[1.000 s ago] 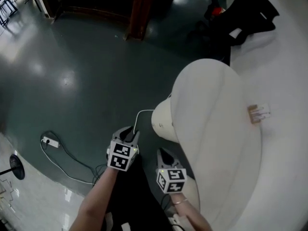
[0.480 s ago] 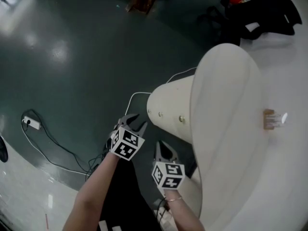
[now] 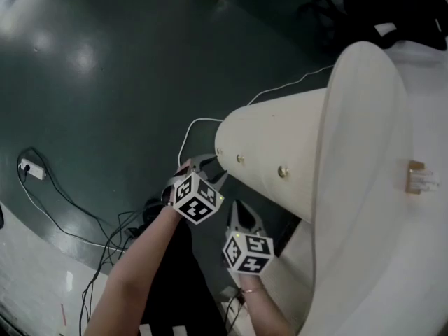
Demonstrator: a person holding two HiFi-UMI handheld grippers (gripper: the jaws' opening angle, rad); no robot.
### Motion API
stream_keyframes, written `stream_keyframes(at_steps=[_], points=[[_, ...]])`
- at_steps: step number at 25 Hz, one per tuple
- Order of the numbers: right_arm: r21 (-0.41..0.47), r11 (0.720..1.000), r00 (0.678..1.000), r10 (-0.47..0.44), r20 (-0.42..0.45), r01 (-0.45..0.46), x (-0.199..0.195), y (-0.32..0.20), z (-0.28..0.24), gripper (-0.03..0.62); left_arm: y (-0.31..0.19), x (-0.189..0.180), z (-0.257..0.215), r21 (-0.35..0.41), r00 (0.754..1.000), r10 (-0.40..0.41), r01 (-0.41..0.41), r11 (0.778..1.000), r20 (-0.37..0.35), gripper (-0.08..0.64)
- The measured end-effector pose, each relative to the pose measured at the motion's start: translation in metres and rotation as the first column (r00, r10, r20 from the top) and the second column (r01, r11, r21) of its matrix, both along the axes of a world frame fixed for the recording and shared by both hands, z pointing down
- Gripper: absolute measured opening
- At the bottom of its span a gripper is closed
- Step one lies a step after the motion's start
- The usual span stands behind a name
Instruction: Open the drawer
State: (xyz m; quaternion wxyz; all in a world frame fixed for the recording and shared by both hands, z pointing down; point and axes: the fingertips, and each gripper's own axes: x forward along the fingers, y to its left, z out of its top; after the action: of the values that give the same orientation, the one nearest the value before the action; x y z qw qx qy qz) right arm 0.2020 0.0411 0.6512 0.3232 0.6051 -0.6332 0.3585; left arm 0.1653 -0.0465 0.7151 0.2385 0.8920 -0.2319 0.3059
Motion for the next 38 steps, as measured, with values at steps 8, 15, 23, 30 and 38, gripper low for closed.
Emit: stream_keyframes(at_steps=[8,15,23,30,38], points=[[-0.014,0.998,0.998,0.060,0.002,-0.060,0.016,0.007,0.032,0.003,-0.008,0.038,0.030,0.016,0.996,0.085,-0.085,0.996,-0.010,0.169],[-0.031,0.996,0.997,0.078,-0.005,-0.078,0.026,0.009,0.047,0.003,-0.017,0.066,0.044,0.050,0.989,0.148,-0.148,0.988,0.010,0.169],[-0.039,0.995,0.996,0.089,-0.001,-0.089,0.030,0.010,0.051,0.003,-0.021,0.079,0.051,0.069,0.977,0.211,-0.213,0.975,0.038,0.137],[-0.043,0.995,0.996,0.087,0.000,-0.087,0.029,0.015,0.045,0.003,-0.017,0.080,0.053,0.044,0.965,0.255,-0.258,0.965,0.060,0.106],[-0.049,0.995,0.997,0.083,-0.003,-0.083,0.032,0.022,0.035,0.003,-0.016,0.071,0.052,0.002,0.975,0.207,-0.208,0.978,0.083,0.104]])
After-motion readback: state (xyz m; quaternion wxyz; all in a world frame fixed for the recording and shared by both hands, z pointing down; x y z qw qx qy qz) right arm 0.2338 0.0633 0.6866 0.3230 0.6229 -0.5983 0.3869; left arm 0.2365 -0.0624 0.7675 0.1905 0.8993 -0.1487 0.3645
